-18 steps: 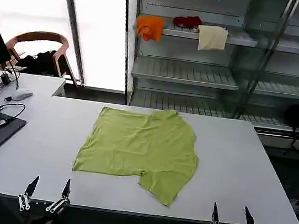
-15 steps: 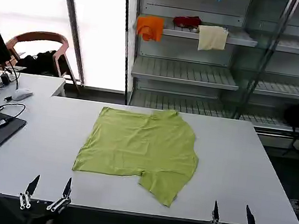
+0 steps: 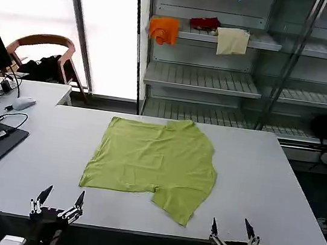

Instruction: Fold and organize the clothes.

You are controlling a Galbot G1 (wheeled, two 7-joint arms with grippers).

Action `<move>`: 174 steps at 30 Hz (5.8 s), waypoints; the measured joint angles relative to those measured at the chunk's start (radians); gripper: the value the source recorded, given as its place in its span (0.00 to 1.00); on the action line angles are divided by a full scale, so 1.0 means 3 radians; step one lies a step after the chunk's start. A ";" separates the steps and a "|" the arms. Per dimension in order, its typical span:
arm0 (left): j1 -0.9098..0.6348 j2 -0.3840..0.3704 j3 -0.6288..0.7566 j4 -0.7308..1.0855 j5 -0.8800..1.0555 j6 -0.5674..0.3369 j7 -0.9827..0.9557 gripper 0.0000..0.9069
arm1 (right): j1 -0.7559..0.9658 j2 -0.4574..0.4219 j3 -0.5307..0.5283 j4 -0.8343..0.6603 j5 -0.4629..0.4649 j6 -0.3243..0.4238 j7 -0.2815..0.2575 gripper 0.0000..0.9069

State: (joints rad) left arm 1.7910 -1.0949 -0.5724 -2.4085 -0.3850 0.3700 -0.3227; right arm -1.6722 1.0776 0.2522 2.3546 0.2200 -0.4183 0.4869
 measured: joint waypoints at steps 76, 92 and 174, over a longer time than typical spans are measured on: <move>-0.1483 0.0184 0.0243 0.1047 -0.1035 0.0162 0.0294 0.00 | 0.1287 0.0129 -0.0327 -0.0527 0.0041 -0.0534 -0.0425 0.00; -0.2386 0.0036 0.0682 0.1605 -0.1064 0.0073 -0.0041 0.00 | 0.2154 0.0138 -0.0351 -0.1263 -0.0044 -0.0511 -0.0946 0.00; -0.2546 0.0019 0.0718 0.2034 -0.1037 0.0635 0.0148 0.68 | 0.2066 0.0138 -0.0150 -0.1576 0.0986 -0.0423 -0.0606 0.96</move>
State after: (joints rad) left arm 1.0273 -1.0893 -0.3571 -1.7984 -0.6961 0.5606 -0.2782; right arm -1.0523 1.1189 0.2073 1.8819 0.5159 -0.5452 0.3051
